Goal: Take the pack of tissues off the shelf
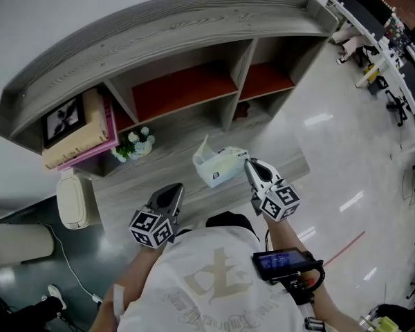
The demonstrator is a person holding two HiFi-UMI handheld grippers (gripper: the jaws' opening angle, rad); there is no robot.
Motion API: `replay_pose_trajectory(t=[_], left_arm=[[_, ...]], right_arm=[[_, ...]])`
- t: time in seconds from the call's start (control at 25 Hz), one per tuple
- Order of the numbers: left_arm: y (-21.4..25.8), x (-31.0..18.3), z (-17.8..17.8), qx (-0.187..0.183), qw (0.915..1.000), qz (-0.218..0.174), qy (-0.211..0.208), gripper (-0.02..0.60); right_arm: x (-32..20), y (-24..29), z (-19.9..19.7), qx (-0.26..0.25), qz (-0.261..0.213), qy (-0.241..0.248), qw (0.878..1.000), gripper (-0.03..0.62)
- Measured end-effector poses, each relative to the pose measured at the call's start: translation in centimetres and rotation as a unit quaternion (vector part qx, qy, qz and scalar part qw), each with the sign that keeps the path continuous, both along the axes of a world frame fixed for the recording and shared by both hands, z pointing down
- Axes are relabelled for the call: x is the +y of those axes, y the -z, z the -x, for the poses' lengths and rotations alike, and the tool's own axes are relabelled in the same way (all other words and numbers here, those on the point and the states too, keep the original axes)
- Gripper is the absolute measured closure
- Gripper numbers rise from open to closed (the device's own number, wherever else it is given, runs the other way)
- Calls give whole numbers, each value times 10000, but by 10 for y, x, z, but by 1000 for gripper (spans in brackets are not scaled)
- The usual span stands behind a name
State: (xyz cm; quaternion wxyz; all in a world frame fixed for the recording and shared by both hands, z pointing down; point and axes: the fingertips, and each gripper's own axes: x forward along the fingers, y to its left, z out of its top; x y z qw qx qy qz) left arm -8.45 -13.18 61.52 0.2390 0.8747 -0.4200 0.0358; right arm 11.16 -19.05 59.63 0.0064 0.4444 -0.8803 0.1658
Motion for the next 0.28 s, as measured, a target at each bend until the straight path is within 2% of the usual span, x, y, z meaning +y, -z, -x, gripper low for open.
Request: replay_pose_trajectory(t=[0.28], left_arm=[[2,8,2,7,10000,13,-32,571]], right_arm=[[10,2,4,20,25,17,10000,589]])
